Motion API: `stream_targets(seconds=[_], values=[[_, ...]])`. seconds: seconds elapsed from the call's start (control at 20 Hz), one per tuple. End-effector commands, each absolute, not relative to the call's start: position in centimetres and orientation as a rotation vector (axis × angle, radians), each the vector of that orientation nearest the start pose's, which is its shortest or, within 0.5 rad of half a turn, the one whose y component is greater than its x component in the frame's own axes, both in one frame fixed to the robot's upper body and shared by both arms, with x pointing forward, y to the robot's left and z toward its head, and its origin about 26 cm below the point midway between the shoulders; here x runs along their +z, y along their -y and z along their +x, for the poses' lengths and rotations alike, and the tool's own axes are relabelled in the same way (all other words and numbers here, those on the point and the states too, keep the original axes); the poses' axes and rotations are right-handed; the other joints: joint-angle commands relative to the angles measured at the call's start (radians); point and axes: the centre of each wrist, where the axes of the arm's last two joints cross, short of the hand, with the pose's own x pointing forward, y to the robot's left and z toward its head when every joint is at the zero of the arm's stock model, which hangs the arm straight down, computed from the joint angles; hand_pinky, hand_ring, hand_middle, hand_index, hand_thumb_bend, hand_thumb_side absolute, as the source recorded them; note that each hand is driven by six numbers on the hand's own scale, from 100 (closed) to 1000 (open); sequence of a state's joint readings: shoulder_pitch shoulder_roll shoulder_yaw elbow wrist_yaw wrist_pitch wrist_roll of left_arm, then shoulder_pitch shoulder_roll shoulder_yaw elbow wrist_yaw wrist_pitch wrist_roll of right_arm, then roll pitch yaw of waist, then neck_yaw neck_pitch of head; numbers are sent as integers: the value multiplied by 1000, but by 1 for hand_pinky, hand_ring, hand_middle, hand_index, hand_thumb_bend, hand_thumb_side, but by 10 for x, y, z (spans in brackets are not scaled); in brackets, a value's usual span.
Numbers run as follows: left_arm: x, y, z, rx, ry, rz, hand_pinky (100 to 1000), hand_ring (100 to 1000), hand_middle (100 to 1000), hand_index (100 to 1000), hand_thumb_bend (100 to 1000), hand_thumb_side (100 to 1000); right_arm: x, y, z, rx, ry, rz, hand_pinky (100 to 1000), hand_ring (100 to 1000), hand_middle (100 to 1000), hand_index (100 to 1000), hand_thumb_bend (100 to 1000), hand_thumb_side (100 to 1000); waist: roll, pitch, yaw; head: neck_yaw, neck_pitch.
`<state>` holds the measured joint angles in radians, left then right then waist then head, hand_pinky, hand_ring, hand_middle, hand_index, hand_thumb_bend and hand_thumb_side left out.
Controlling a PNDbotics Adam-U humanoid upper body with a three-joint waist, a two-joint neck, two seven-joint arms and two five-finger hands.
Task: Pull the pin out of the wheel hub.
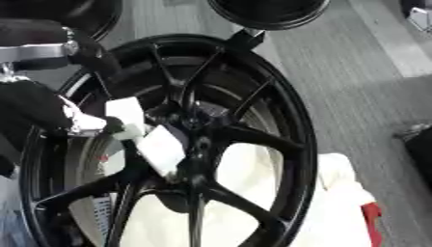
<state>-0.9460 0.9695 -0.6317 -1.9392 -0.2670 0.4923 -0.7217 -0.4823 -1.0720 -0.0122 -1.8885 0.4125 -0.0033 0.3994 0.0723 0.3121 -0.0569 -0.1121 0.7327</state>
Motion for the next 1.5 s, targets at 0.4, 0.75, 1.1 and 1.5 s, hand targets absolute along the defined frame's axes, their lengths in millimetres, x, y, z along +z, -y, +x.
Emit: stream_targets(seconds=[0.4,0.75,1.1,1.5], values=[[320,-190,308,-1774,1256,642,860,820,736,861,503,571,346,352,295,1474,1669,-1197,896,789,720,785,100,236,-5,-14,-2,5,-17],[314,-188,313,-1789,1225,627,846,799,707,840,493,503,345,354,296,1460,1673,-1195,895,787,719,785,100,239,-7,-10,-4,10,-16],[308,-189,318,-1792,1194,630,821,766,679,811,452,480,343,355,297,1448,1675,-1193,894,786,718,785,100,241,-8,-10,-5,11,-16],[308,-190,317,-1774,1205,633,785,709,614,770,382,429,341,358,299,1429,1677,-1193,893,785,716,785,100,242,-9,-11,-4,12,-18]])
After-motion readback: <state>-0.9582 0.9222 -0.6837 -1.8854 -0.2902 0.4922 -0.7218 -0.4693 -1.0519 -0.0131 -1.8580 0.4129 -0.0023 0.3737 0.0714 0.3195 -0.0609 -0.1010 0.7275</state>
